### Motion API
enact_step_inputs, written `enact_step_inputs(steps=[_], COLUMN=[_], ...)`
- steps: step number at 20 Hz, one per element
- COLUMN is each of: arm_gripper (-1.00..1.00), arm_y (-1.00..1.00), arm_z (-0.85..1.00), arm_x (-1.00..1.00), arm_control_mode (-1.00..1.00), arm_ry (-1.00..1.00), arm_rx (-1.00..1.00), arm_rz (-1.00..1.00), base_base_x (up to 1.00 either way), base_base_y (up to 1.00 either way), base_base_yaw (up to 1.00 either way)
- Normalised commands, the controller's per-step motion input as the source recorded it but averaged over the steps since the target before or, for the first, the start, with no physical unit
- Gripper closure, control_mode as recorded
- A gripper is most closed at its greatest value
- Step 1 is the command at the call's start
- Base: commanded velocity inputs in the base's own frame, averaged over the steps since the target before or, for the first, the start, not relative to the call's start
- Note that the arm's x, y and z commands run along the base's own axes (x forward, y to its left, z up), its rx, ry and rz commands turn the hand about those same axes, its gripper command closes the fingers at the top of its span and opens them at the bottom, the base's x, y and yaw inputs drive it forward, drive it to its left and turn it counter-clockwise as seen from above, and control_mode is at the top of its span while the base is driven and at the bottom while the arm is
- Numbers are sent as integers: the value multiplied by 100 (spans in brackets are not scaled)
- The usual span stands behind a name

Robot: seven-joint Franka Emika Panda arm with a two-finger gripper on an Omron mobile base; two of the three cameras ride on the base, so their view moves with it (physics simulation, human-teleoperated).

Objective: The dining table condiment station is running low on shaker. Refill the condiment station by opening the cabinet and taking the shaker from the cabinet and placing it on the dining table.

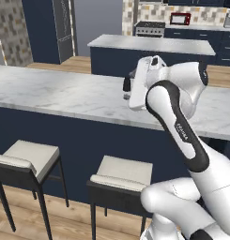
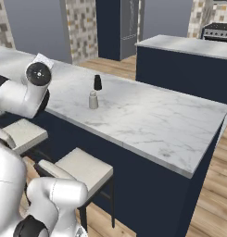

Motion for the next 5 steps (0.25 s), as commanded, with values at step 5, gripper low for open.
enact_step_inputs(steps=[5], arm_gripper=[-100], arm_y=[0], arm_z=[0], arm_x=[-15], arm_control_mode=[-100], arm_ry=[-3], arm_rx=[-2], arm_rz=[0], base_base_x=[0], base_base_y=[0], base_base_yaw=[0])
